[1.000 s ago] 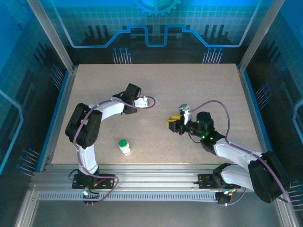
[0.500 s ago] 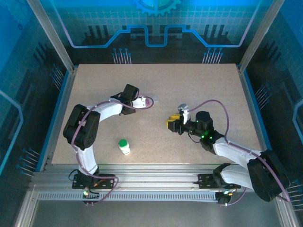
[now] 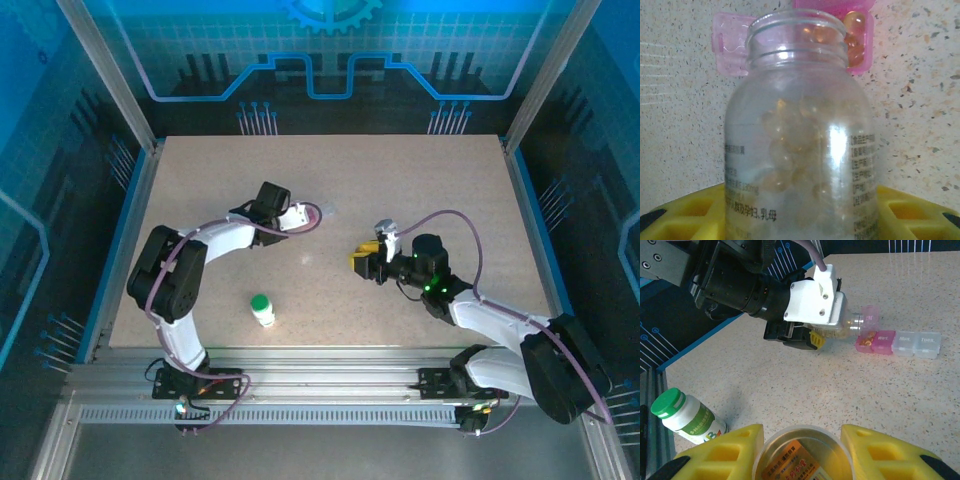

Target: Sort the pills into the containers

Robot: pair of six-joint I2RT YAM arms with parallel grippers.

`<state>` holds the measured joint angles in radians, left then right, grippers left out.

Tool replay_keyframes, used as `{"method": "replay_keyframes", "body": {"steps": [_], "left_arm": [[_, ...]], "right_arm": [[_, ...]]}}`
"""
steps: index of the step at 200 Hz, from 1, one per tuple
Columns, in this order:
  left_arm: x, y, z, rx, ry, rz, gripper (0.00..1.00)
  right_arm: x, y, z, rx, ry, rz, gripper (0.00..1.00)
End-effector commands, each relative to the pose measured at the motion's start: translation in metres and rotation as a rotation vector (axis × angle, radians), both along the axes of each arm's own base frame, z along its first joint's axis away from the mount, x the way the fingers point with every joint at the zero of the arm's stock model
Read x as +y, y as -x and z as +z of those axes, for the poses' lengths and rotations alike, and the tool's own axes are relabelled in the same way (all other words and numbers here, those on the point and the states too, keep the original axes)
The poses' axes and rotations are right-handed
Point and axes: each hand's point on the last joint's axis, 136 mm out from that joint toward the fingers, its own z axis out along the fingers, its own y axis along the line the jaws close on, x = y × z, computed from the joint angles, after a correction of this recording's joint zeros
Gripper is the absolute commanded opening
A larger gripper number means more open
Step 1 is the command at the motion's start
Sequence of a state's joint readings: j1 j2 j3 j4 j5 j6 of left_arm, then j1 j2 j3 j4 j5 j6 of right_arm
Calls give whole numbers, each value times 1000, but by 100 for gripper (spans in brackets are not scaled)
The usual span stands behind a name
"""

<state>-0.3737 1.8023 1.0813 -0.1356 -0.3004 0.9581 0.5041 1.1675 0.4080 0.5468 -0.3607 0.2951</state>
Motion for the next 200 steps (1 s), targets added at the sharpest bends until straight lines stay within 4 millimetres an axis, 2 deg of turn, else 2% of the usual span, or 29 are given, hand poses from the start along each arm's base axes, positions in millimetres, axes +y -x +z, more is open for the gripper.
{"method": "replay_keyframes", "body": {"steps": [1,40,57,74,84,98,119,139,154,174,200], "left_arm": [[-9,-3,30,-89,144,30,0],[-18,1,51,-186,304,63,0],[-25,5,67,-231,398,58,0],[-38,16,93,-277,540,16,0],[-51,28,109,-279,641,-41,0],[-67,48,142,-311,803,-130,0],[-80,79,194,-401,1057,-245,0],[-92,108,229,-443,1213,-353,0],[-109,126,238,-440,1234,-426,0],[-133,142,239,-418,1213,-480,0],[-163,162,237,-416,1190,-548,0]], "right_arm": [[9,0,12,-37,-8,33,0],[9,0,10,-34,-3,36,0],[9,-1,8,-36,5,35,0],[10,-1,9,-42,2,41,0],[11,2,12,-52,-4,57,0],[12,5,21,-75,-23,77,0],[13,11,45,-109,-62,106,0],[14,19,78,-166,-92,137,0],[13,24,106,-236,-104,155,0],[11,34,143,-358,-94,186,0],[10,48,169,-493,-58,240,0]]}}
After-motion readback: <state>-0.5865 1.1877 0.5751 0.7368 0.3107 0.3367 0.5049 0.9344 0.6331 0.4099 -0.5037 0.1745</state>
